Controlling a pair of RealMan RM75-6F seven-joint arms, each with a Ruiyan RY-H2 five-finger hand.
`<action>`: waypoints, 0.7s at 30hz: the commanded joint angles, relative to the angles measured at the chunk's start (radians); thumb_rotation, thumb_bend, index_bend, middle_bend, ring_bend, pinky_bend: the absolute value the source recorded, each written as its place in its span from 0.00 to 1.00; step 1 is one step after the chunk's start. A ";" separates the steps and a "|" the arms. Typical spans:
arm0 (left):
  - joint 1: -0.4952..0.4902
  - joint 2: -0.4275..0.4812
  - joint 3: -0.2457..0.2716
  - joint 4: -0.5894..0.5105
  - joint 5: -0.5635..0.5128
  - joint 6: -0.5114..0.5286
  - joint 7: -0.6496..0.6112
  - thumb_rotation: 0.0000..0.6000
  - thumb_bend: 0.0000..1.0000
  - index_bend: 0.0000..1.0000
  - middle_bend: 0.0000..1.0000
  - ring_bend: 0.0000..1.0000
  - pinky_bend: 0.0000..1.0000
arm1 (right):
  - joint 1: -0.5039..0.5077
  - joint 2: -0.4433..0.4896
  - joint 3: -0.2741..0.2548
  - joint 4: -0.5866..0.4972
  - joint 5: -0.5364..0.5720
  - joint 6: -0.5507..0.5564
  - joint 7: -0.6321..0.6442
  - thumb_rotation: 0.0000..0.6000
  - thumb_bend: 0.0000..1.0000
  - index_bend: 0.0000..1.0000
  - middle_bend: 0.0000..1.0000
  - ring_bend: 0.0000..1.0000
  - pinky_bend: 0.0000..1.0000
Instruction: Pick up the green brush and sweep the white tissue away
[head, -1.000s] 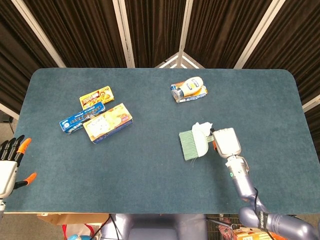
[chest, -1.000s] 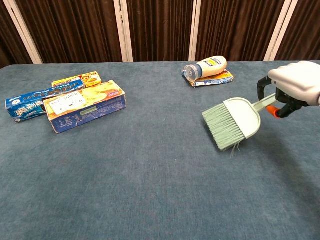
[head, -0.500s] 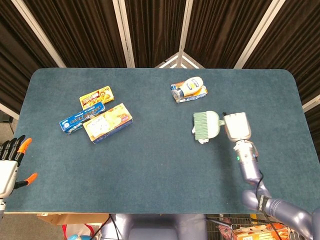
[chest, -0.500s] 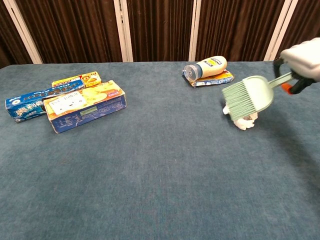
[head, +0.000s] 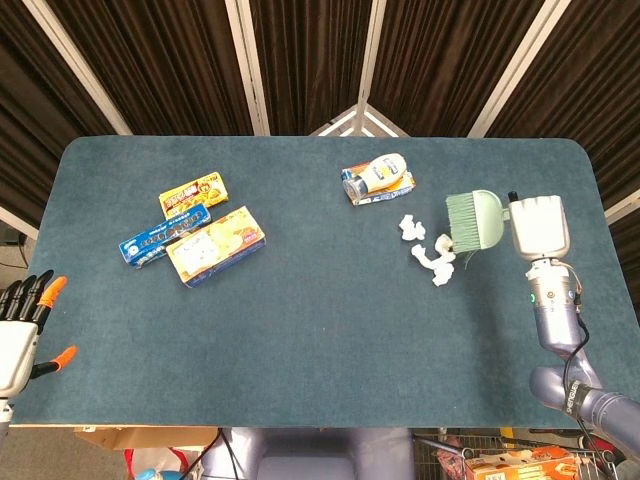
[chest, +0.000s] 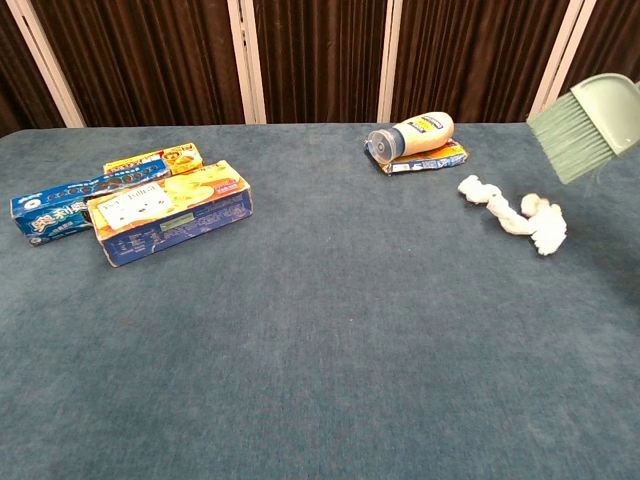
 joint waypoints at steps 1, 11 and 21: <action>-0.002 -0.002 0.000 0.001 0.001 -0.002 0.003 1.00 0.09 0.00 0.00 0.00 0.00 | 0.006 0.050 0.013 -0.105 -0.043 0.037 0.006 1.00 0.52 0.83 1.00 1.00 0.95; -0.005 -0.002 0.000 0.004 -0.001 -0.012 0.000 1.00 0.09 0.00 0.00 0.00 0.00 | 0.044 0.005 -0.039 -0.280 -0.064 0.016 -0.090 1.00 0.52 0.83 1.00 1.00 0.95; -0.003 0.003 0.001 0.006 -0.003 -0.012 -0.013 1.00 0.09 0.00 0.00 0.00 0.00 | 0.060 -0.131 -0.113 -0.137 -0.053 -0.021 -0.131 1.00 0.52 0.83 1.00 1.00 0.95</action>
